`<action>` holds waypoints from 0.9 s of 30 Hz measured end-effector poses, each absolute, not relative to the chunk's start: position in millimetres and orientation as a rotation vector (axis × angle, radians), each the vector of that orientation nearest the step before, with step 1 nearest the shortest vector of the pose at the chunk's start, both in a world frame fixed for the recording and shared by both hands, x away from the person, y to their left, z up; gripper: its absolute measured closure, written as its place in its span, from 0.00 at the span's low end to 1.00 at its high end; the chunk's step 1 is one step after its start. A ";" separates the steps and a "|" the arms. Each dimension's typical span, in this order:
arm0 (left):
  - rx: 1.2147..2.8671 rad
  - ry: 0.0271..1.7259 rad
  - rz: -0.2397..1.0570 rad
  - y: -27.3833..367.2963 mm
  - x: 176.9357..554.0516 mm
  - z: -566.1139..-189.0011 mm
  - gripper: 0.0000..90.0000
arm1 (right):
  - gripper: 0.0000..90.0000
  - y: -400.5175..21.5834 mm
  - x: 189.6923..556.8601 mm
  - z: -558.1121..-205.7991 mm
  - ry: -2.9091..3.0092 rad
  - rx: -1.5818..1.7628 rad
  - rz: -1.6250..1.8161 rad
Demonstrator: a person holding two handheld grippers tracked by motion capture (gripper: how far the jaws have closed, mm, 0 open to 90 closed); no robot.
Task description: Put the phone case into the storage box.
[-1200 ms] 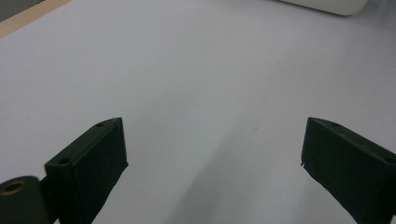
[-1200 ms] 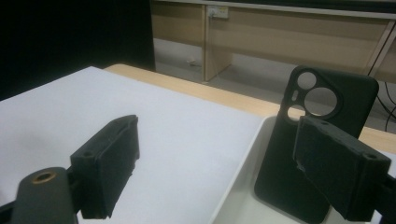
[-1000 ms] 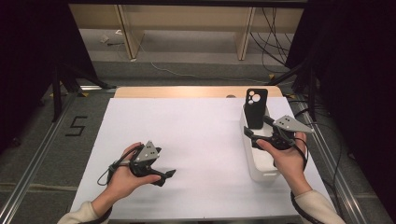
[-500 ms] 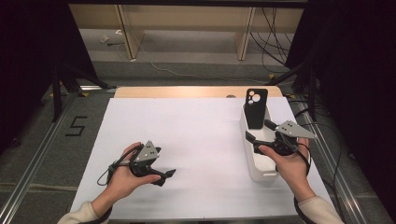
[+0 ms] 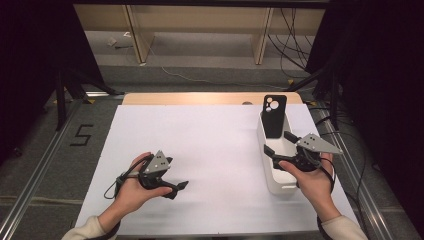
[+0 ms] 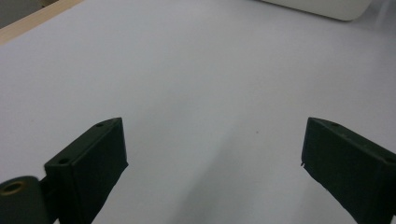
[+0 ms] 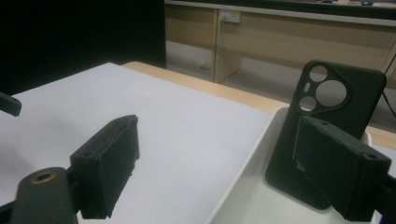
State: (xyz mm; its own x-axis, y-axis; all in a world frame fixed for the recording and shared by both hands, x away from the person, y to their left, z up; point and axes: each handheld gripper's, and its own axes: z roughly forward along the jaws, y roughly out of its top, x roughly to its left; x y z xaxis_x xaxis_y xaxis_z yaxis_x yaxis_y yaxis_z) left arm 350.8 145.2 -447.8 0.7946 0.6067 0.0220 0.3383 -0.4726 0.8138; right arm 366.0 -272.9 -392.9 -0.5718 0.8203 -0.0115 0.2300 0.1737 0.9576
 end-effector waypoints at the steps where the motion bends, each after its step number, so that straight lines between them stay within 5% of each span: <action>1: 2.107 0.699 0.387 145.4 350.8 -447.6 0.07 | 0.17 -272.9 365.5 -392.6 1.913 0.983 1.414; 27: 2.104 0.707 0.393 146.6 350.9 -446.7 0.07 | 0.17 -280.6 344.1 -396.5 1.920 0.924 1.434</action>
